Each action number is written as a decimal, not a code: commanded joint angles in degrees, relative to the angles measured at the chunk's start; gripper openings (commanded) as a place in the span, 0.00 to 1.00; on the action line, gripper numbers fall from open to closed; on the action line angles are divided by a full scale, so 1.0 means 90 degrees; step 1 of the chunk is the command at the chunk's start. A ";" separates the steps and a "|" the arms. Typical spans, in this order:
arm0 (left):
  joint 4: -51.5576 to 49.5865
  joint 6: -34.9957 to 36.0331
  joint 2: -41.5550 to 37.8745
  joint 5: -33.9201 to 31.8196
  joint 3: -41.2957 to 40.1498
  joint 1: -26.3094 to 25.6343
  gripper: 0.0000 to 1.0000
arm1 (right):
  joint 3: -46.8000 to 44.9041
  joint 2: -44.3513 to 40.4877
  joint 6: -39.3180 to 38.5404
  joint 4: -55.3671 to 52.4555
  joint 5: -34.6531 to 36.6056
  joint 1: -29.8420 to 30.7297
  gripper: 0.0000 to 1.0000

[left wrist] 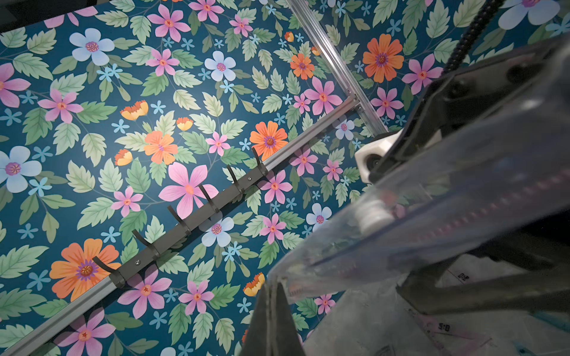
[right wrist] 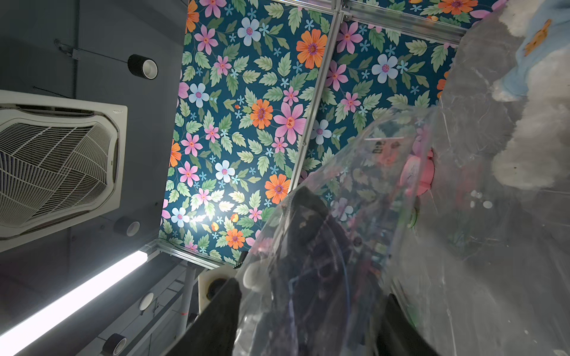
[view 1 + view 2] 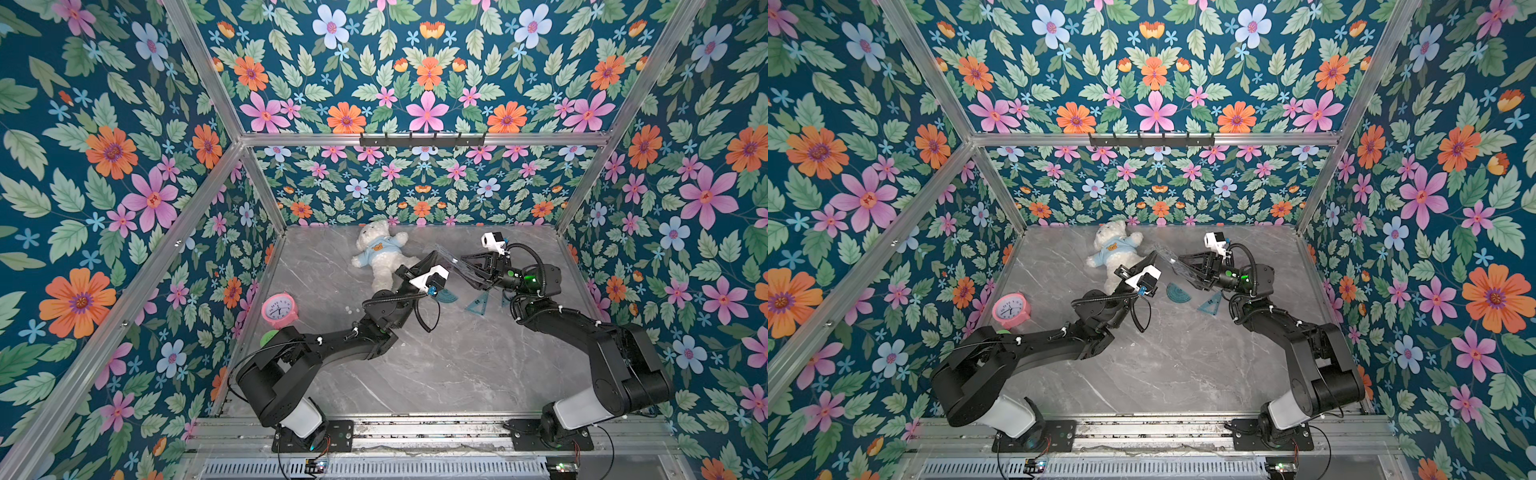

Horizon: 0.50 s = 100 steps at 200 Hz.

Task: Open the ruler set and take out the ruler
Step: Pick up the ruler set bag from the center of the board.

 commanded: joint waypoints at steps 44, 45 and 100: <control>0.0381 -0.0023 0.0042 0.0022 -0.0053 -0.0010 0.00 | 0.0094 0.0025 0.0349 0.0424 0.0092 -0.0008 0.52; 0.0381 -0.0022 0.0043 0.0021 -0.0053 -0.0009 0.00 | 0.0097 0.0026 0.0350 0.0420 0.0094 -0.0010 0.51; 0.0420 -0.0002 0.0175 0.0007 -0.0010 -0.0009 0.00 | 0.0147 0.0065 0.0401 0.0418 0.0076 -0.0013 0.38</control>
